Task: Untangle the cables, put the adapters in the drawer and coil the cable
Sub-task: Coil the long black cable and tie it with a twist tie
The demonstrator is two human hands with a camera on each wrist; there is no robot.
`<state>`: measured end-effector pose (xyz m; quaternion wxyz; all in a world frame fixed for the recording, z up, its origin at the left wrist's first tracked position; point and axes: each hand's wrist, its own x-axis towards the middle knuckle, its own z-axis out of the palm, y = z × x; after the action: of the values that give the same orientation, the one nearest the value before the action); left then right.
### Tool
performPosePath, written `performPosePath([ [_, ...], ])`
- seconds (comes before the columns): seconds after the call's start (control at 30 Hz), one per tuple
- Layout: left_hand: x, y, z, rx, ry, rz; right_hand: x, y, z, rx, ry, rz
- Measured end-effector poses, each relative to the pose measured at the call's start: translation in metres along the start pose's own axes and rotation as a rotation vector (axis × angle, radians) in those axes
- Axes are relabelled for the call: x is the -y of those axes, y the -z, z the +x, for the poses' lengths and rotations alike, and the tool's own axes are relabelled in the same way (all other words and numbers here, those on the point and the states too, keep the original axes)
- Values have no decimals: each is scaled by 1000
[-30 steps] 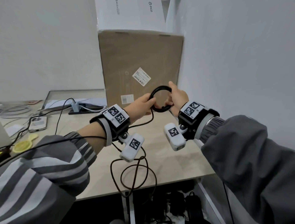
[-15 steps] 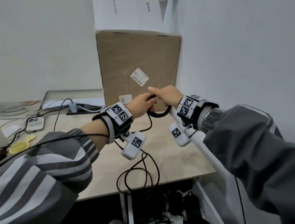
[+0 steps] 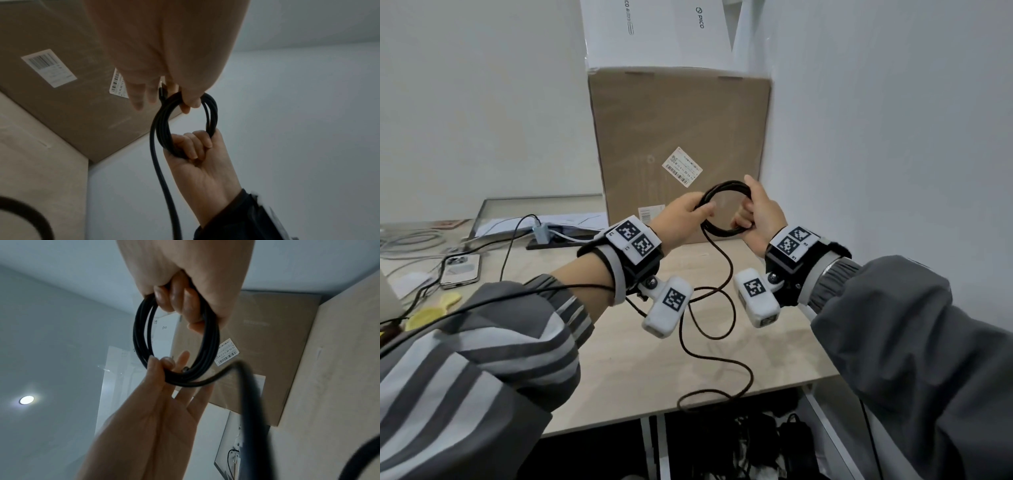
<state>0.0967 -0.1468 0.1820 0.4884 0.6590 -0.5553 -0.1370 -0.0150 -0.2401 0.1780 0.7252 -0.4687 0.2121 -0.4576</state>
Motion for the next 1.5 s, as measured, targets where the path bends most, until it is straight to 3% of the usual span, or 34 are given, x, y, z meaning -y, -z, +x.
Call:
performPosePath([
  [0.1, 0, -2, -2, -29, 30, -199, 2, -1, 0, 17, -20, -4],
  [0.2, 0, -4, 1, -175, 11, -372, -1, -5, 2, 9, -23, 73],
  [0.27, 0, -2, 5, -242, 69, -510, -2, -9, 3, -18, -24, 102],
  [0.4, 7, 2, 10, -177, 53, -449, -8, -11, 7, -1, -50, -28],
  [0.5, 8, 9, 11, -165, -6, -225, 0, -8, 11, 86, -20, -363],
  [0.63, -5, 7, 5, 5, -135, 175, 22, -20, 7, 310, 78, -963],
  [0.7, -9, 4, 4, 77, -155, 214, 20, -30, 5, 351, 152, -1290],
  [0.77, -8, 3, 4, 107, -108, 127, 14, -31, 7, 302, 283, -1431],
  [0.9, 3, 2, 4, 17, 48, -136, 4, -20, 13, 230, 402, -1186],
  [1.0, 3, 0, 2, 62, -11, -224, -7, -21, 13, 138, 407, -1003],
  [1.1, 11, 4, -2, 108, 69, -331, -7, -24, 13, -45, 426, -864],
  [1.2, 15, 6, -9, 209, 111, -537, -5, -23, 12, -163, 300, -552],
  [1.3, 5, 7, -9, 146, 111, -644, -3, -21, 10, -126, 115, -391],
  [1.4, -4, 9, -3, 59, 86, -276, 3, -20, 12, 34, 136, -653],
  [1.5, -11, 15, 4, 133, 59, -14, 13, -19, 15, 221, 247, -1128],
])
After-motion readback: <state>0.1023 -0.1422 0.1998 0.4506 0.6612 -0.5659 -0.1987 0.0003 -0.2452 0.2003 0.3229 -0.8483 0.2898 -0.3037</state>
